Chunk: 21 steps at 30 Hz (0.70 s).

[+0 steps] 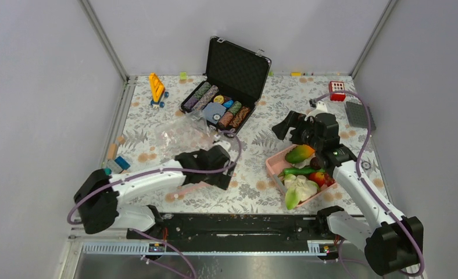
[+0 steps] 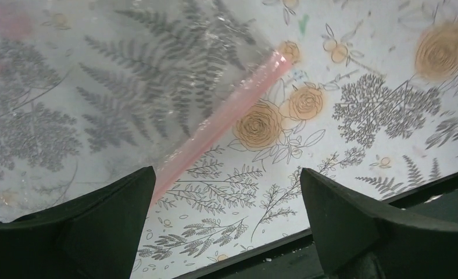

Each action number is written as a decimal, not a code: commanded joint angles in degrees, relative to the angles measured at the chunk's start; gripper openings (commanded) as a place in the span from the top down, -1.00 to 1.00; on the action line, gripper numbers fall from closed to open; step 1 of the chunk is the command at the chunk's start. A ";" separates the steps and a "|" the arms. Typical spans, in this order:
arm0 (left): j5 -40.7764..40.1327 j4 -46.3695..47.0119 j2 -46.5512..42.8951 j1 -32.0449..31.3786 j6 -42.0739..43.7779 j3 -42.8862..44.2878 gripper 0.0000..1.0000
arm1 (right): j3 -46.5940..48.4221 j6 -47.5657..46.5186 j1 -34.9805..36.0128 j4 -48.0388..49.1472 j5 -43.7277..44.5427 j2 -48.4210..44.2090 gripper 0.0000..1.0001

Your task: Place the food in the zip-top bag and seal the zipper

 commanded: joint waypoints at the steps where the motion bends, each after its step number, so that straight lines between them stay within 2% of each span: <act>1: -7.38 -4.17 6.30 -5.46 3.83 5.47 -0.97 | 2.27 0.05 0.07 2.11 -4.94 0.49 -0.99; 4: -10.87 -5.89 9.67 -6.30 2.28 7.02 -0.97 | 2.00 -0.27 0.07 2.11 -4.27 -0.19 -0.99; 9: -13.70 -5.53 9.60 -6.51 3.06 6.65 -0.97 | 1.45 -0.70 0.07 2.10 -2.74 -1.46 -0.99; 16: -13.16 -5.64 11.13 -6.51 5.71 5.25 -0.97 | 1.44 -0.61 0.09 0.04 -2.76 -2.14 -0.99; 21: -16.03 -6.50 14.03 -6.51 6.74 6.63 -0.95 | 1.40 -0.65 0.09 -0.01 -2.80 -2.31 -0.99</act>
